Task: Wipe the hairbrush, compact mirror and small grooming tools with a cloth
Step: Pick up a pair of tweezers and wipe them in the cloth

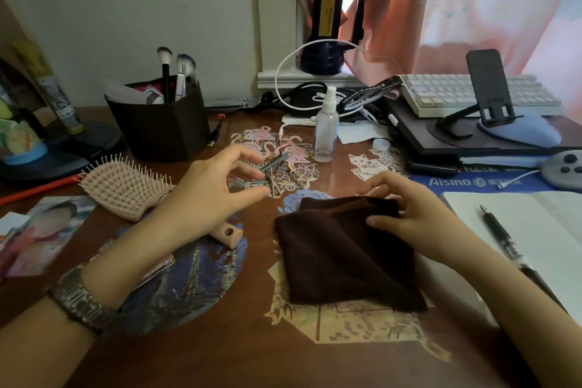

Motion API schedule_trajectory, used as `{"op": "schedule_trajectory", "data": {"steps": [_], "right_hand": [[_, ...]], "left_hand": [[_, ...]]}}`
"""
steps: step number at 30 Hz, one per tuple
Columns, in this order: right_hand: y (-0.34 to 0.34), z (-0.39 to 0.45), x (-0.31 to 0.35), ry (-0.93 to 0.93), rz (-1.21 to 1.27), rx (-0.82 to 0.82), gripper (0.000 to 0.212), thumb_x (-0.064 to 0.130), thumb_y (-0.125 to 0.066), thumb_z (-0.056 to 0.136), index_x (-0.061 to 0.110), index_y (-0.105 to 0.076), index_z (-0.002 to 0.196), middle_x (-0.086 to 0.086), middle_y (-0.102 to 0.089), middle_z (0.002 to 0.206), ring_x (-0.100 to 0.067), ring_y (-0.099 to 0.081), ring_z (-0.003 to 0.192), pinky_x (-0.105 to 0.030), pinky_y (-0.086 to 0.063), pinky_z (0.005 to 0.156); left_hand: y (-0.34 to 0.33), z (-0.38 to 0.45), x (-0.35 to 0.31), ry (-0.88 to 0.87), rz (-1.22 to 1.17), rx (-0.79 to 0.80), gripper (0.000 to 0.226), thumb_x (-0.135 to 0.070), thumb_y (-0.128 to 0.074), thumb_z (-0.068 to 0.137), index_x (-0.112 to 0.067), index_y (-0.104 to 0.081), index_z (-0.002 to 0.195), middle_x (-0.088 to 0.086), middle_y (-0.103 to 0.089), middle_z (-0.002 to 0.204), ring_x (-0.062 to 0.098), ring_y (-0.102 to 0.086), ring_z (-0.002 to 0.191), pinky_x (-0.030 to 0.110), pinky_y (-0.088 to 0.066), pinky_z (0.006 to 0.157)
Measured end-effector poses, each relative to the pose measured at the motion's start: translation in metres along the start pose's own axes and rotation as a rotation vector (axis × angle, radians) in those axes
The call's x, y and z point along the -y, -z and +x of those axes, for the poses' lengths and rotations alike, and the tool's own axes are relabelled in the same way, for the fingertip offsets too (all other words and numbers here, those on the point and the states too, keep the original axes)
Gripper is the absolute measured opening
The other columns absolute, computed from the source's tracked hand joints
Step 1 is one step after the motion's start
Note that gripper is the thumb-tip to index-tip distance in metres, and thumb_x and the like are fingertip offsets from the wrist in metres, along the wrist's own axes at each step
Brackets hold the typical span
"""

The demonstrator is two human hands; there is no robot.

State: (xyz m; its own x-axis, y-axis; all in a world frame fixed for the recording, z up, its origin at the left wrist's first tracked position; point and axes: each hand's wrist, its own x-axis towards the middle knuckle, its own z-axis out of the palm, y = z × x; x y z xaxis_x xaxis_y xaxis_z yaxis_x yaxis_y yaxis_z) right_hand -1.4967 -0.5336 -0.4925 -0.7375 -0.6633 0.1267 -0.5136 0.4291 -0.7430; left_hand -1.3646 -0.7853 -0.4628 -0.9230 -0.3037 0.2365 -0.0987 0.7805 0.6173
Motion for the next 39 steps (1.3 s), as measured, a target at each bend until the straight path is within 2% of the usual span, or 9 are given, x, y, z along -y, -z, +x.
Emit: {"op": "schedule_trajectory", "data": {"steps": [6, 9, 12, 16, 21, 25, 31, 35, 39], "right_hand": [[0.001, 0.000, -0.005, -0.013, -0.138, -0.149, 0.046, -0.002, -0.068, 0.080, 0.040, -0.052, 0.092, 0.020, -0.054, 0.088, 0.005, -0.050, 0.077, -0.002, -0.038, 0.063], [0.002, 0.001, -0.008, -0.045, -0.178, -0.230, 0.043, -0.005, -0.066, 0.079, 0.033, -0.054, 0.095, 0.018, -0.055, 0.087, -0.001, -0.051, 0.076, -0.008, -0.035, 0.062], [0.003, 0.003, -0.010, -0.091, -0.210, -0.279, 0.042, -0.007, -0.064, 0.079, 0.029, -0.056, 0.099, 0.006, -0.057, 0.096, -0.013, -0.052, 0.088, -0.024, -0.036, 0.074], [0.001, 0.003, -0.012, -0.092, -0.288, -0.293, 0.042, -0.006, -0.066, 0.077, 0.024, -0.058, 0.106, 0.005, -0.055, 0.099, -0.016, -0.052, 0.093, -0.028, -0.037, 0.078], [0.002, 0.000, -0.010, 0.076, -0.381, -0.386, 0.039, 0.006, -0.077, 0.073, 0.019, -0.062, 0.106, 0.003, -0.059, 0.106, -0.021, -0.054, 0.104, -0.029, -0.039, 0.086], [-0.004, -0.003, -0.002, 0.206, -0.352, -0.273, 0.032, 0.013, -0.077, 0.074, 0.024, -0.064, 0.101, 0.015, -0.058, 0.096, -0.011, -0.055, 0.095, -0.023, -0.042, 0.080], [-0.010, -0.002, -0.003, 0.248, -0.367, -0.233, 0.025, 0.015, -0.076, 0.075, 0.024, -0.066, 0.096, 0.014, -0.061, 0.093, -0.013, -0.057, 0.091, -0.036, -0.050, 0.080], [-0.011, -0.001, -0.004, 0.252, -0.373, -0.220, 0.024, 0.015, -0.074, 0.077, 0.025, -0.065, 0.096, 0.013, -0.061, 0.093, -0.015, -0.057, 0.091, -0.039, -0.049, 0.079], [-0.011, -0.001, -0.005, 0.253, -0.380, -0.217, 0.022, 0.016, -0.073, 0.077, 0.024, -0.065, 0.096, 0.011, -0.062, 0.092, -0.016, -0.058, 0.090, -0.040, -0.050, 0.079]], "left_hand": [[-0.005, 0.015, 0.004, -0.009, 0.013, 0.023, 0.036, -0.033, -0.073, 0.079, -0.029, -0.056, 0.111, -0.017, -0.067, 0.101, 0.000, -0.061, 0.097, 0.027, -0.048, 0.091], [-0.006, 0.029, 0.011, -0.008, 0.032, 0.018, 0.036, -0.028, -0.075, 0.078, -0.027, -0.057, 0.109, -0.013, -0.066, 0.100, -0.002, -0.060, 0.096, 0.025, -0.048, 0.089], [-0.007, 0.046, 0.017, 0.003, 0.037, 0.020, 0.035, -0.024, -0.075, 0.078, -0.021, -0.058, 0.109, -0.009, -0.065, 0.100, 0.005, -0.062, 0.094, 0.024, -0.051, 0.086], [-0.011, 0.070, 0.017, 0.019, 0.058, 0.030, 0.034, -0.023, -0.075, 0.078, -0.019, -0.058, 0.107, -0.005, -0.065, 0.097, 0.005, -0.063, 0.087, 0.025, -0.054, 0.079], [-0.024, 0.093, 0.016, 0.058, 0.070, 0.045, 0.035, -0.023, -0.076, 0.076, -0.017, -0.059, 0.107, -0.003, -0.066, 0.096, 0.010, -0.064, 0.086, 0.030, -0.054, 0.081], [-0.035, 0.104, 0.017, 0.090, 0.091, 0.078, 0.037, -0.024, -0.077, 0.076, -0.014, -0.060, 0.106, -0.007, -0.066, 0.088, 0.009, -0.062, 0.084, 0.030, -0.052, 0.083], [-0.050, 0.116, 0.021, 0.152, 0.097, 0.050, 0.036, -0.023, -0.078, 0.076, -0.013, -0.060, 0.105, -0.001, -0.068, 0.094, 0.013, -0.064, 0.087, 0.034, -0.054, 0.083], [-0.052, 0.117, 0.023, 0.131, 0.044, -0.042, 0.027, -0.014, -0.076, 0.077, -0.016, -0.062, 0.100, -0.006, -0.067, 0.082, 0.009, -0.065, 0.080, 0.032, -0.054, 0.080], [-0.043, 0.106, 0.015, 0.007, -0.025, -0.110, 0.039, -0.014, -0.067, 0.085, -0.018, -0.055, 0.122, -0.009, -0.060, 0.089, 0.001, -0.058, 0.077, 0.015, -0.048, 0.071]]}}
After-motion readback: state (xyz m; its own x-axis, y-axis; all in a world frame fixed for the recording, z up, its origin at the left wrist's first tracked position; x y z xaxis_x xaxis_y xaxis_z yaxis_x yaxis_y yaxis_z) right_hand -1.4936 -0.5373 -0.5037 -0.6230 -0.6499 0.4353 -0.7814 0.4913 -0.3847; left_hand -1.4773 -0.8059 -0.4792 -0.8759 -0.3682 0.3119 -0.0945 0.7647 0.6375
